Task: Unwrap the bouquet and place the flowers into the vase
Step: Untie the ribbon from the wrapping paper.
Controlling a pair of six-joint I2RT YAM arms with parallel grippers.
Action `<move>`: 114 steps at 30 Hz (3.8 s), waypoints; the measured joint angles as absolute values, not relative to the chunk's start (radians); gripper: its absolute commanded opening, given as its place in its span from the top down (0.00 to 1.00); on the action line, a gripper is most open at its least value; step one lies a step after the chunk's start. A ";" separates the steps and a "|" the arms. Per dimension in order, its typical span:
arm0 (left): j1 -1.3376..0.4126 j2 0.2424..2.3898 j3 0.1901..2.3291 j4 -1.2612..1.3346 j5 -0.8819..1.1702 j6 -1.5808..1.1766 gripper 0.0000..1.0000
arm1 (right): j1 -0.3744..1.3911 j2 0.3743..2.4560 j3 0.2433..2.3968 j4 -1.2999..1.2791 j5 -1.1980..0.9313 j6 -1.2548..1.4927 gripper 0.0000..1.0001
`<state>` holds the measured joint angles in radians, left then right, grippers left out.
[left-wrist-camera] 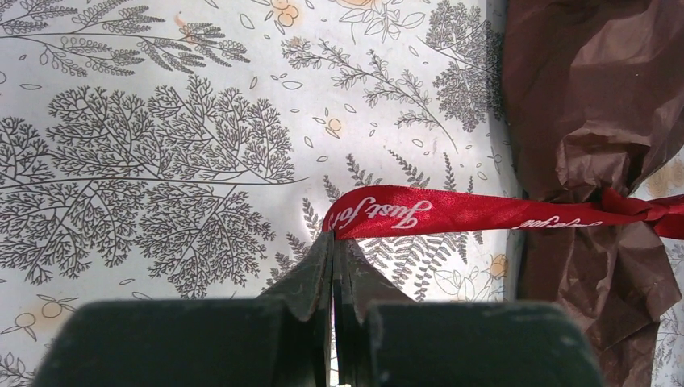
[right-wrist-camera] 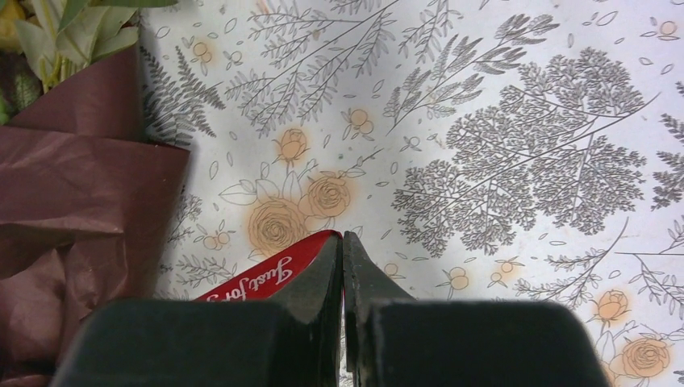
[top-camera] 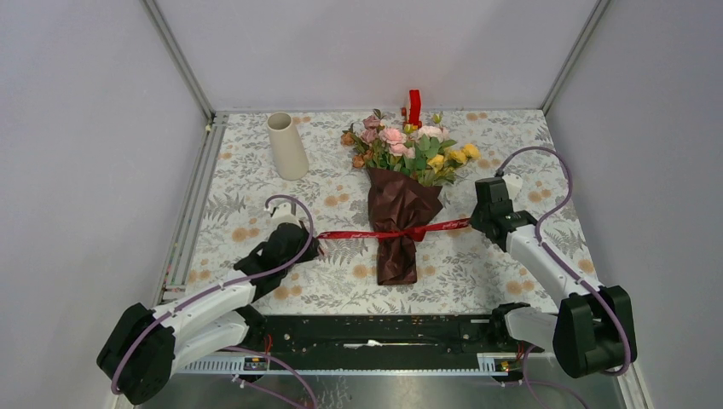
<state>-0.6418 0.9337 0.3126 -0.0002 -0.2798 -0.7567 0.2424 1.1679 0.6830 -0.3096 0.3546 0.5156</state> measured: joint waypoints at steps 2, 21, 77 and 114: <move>-0.634 0.930 0.308 -0.006 -0.276 -0.757 1.00 | 0.226 1.166 0.682 -0.310 0.354 0.512 1.00; -0.566 0.892 0.294 -0.010 -0.262 -0.757 1.00 | 0.148 1.136 0.672 -0.310 0.345 0.492 1.00; -0.197 0.641 0.262 -0.194 -0.213 -0.719 1.00 | 0.032 1.077 0.640 -0.311 0.319 0.458 1.00; -0.151 0.519 0.289 -0.299 -0.295 -0.739 1.00 | -0.049 0.984 0.640 -0.410 0.412 0.442 1.00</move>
